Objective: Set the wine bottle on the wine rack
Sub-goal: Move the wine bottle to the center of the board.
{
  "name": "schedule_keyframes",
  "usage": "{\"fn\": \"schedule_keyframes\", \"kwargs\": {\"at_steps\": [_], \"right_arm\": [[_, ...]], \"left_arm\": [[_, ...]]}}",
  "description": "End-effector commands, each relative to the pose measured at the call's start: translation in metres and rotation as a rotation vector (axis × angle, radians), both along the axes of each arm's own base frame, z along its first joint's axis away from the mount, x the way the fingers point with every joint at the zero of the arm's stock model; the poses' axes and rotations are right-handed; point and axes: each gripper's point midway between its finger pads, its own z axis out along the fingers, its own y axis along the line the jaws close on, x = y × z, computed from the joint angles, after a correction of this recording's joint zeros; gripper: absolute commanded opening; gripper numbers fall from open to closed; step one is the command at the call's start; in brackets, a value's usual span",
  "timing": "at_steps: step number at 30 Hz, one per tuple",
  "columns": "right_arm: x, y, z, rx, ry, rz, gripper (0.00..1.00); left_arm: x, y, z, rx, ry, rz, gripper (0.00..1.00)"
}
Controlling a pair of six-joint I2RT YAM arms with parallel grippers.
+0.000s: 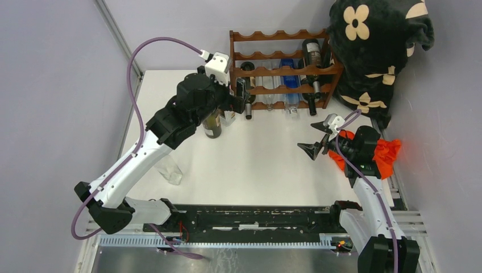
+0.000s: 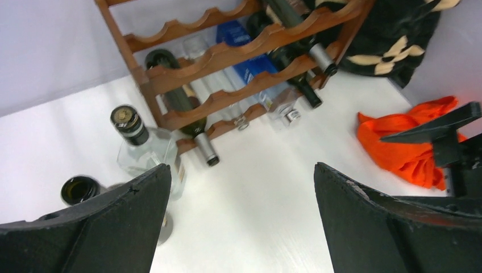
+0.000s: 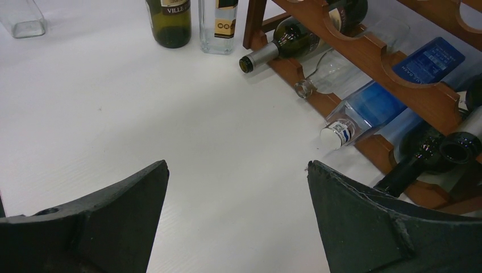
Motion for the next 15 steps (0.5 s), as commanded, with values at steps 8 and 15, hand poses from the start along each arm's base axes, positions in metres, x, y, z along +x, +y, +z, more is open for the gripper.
{"fn": "schedule_keyframes", "kwargs": {"at_steps": [8, 15], "right_arm": [[0.001, 0.008, 0.025, -0.016, -0.103, 0.023, 0.98], [0.002, 0.014, 0.015, -0.04, -0.09, 0.039, 0.98]], "left_arm": [[0.009, 0.06, -0.018, 0.183, 0.012, 0.214, 1.0], [0.05, 0.073, -0.029, 0.26, 0.026, 0.276, 1.0]]}}
